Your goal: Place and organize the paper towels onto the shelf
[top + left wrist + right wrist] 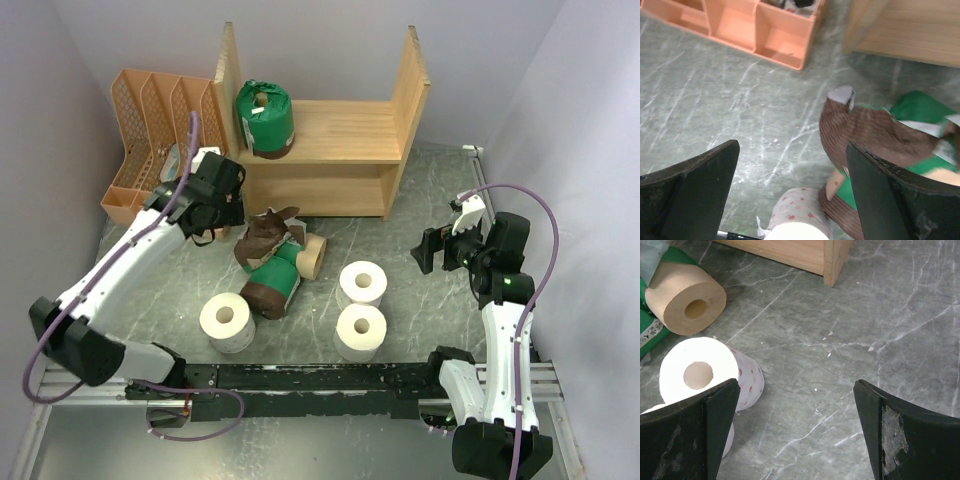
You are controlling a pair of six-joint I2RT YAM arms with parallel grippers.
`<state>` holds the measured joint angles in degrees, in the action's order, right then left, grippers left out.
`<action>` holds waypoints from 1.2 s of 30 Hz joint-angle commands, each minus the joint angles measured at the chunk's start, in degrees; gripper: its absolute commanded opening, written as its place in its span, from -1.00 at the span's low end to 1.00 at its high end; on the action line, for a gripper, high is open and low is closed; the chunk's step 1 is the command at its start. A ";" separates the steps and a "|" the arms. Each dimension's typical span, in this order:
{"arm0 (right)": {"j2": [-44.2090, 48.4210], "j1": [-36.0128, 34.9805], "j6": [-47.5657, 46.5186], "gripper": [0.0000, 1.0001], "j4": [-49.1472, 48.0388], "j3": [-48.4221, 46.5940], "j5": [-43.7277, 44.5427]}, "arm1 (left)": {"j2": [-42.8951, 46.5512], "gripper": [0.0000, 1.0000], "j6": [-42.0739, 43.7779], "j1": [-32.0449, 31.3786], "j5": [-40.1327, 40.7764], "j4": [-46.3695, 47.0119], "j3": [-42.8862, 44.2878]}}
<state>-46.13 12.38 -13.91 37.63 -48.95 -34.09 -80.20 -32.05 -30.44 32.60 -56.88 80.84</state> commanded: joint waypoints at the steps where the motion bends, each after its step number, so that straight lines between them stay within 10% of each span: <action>1: -0.17 -0.08 -0.24 1.00 -0.27 -0.14 -0.62 | 11.80 0.99 4.66 0.11 -9.91 6.99 4.63; 7: -0.90 -0.32 -0.24 1.00 -0.26 -0.20 -0.81 | 7.51 0.99 10.43 -2.96 -32.46 3.21 16.01; 10: -1.08 -0.45 -0.15 1.00 -0.25 -0.27 -0.64 | 4.11 0.99 8.41 -21.36 -15.80 2.76 13.37; 15: -0.99 -0.60 -0.02 1.00 -0.34 -0.18 -0.46 | -4.39 0.99 4.85 -31.17 -2.84 3.09 9.28; 36: -0.63 -0.57 -0.24 1.00 -0.18 -0.22 -0.46 | -25.48 0.99 3.93 -34.51 7.76 10.53 10.37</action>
<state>-47.35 12.01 -13.93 37.63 -48.95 -34.11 -102.61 -28.80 -64.64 37.80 -48.18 88.60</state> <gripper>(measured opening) 0.999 0.994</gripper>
